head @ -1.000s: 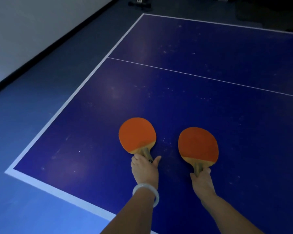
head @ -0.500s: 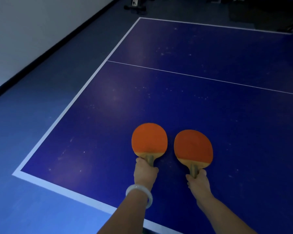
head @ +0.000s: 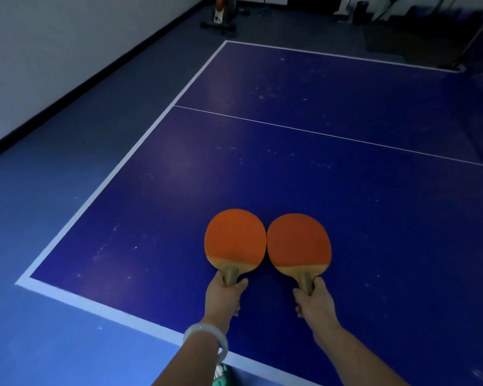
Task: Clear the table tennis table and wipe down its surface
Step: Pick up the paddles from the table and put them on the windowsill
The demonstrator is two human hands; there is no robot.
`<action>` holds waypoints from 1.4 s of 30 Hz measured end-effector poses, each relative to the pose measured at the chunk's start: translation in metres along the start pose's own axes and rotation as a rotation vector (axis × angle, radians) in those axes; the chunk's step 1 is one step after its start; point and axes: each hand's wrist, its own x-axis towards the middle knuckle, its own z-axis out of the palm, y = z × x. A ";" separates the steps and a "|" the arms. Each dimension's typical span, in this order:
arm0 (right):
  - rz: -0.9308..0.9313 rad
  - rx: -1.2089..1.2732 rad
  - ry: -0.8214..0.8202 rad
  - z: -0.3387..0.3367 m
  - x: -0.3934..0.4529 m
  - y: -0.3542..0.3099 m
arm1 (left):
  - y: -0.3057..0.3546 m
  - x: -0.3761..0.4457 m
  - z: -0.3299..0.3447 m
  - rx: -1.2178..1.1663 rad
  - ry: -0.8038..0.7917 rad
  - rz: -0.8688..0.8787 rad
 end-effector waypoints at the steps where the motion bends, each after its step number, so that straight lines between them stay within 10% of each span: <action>1: -0.005 0.002 -0.015 0.000 -0.001 -0.001 | -0.001 -0.006 -0.004 -0.018 0.024 0.005; 17: -0.438 -0.416 -0.579 0.085 -0.085 -0.042 | -0.063 -0.209 -0.113 -0.273 0.643 0.009; 42: -0.946 -0.939 -1.260 0.414 -0.599 0.101 | -0.382 -0.647 -0.355 -0.712 1.420 -0.175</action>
